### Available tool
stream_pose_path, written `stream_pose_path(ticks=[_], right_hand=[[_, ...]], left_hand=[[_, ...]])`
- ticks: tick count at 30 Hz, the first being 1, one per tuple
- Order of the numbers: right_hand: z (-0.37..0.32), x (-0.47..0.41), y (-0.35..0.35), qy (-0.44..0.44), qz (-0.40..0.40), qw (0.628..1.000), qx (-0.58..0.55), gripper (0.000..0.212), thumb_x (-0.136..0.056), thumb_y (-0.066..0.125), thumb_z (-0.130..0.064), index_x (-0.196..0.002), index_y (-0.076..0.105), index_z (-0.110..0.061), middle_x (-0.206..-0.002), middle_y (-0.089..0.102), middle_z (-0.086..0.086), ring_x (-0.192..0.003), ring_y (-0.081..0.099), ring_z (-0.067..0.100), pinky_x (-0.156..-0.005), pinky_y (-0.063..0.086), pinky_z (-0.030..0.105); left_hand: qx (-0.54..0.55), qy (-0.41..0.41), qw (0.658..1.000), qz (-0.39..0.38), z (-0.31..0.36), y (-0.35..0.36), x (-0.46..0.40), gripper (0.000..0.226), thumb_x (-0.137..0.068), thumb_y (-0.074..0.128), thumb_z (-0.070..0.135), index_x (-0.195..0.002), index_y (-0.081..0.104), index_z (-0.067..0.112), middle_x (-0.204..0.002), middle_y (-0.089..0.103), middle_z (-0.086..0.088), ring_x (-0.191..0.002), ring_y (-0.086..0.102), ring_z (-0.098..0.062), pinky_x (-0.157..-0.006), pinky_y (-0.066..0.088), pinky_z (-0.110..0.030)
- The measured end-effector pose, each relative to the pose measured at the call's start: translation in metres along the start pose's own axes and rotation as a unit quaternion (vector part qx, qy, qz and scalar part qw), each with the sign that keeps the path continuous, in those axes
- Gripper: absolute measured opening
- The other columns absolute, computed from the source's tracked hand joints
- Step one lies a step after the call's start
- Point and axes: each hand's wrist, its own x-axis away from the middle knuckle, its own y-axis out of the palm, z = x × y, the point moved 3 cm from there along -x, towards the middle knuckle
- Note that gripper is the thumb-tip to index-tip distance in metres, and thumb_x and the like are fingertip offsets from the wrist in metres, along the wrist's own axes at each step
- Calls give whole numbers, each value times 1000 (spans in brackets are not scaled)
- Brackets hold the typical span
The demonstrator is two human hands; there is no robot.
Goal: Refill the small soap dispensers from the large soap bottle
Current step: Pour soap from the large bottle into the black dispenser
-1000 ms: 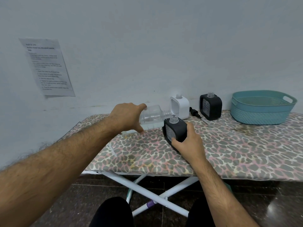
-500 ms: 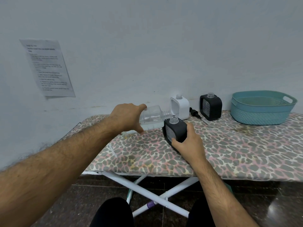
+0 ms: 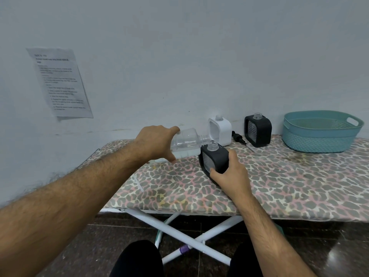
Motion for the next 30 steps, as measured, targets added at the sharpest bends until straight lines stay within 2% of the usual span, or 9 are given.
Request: stream_pose_path(ticks=[14, 19, 22, 26, 30], right_hand=[[0, 0, 0, 3, -3, 1000, -2, 54, -78, 75, -31, -120, 42, -25, -99, 63, -7, -84, 63, 16, -69, 56, 36], [0, 0, 0, -1, -4, 1000, 0, 52, -78, 75, -31, -117, 41, -24, -97, 63, -6, -81, 61, 15, -60, 47, 26], [0, 0, 1, 0, -3, 1000, -2, 51, -78, 75, -31, -114, 41, -25, -97, 63, -7, -81, 62, 15, -64, 54, 32], [0, 0, 0, -4, 2, 1000, 2, 49, -78, 75, -32, -111, 39, -26, -94, 63, -7, -78, 61, 14, -62, 53, 33], [1, 0, 1, -4, 4, 1000, -3, 52, -78, 75, -31, -117, 42, -25, -97, 64, -7, -82, 63, 15, -67, 56, 37]], left_hand=[[-2, 4, 1000, 6, 1, -2, 1, 98, -63, 80, 67, -143, 36, 31, -111, 70, 4, -94, 65, -19, -72, 54, -32], [-5, 3, 1000, 5, 1, -2, 1, 98, -63, 80, 67, -143, 36, 31, -111, 69, 4, -94, 65, -19, -71, 53, -32], [-6, 3, 1000, 4, 1, -2, 1, 99, -63, 80, 67, -143, 36, 31, -111, 69, 4, -94, 64, -19, -70, 52, -31], [-4, 2, 1000, -2, 2, -3, 1, 97, -64, 80, 66, -144, 35, 31, -111, 69, 4, -94, 64, -18, -65, 45, -29], [-1, -1, 1000, -1, 2, -3, 2, 97, -64, 80, 65, -144, 35, 31, -110, 69, 4, -92, 64, -18, -63, 44, -28]])
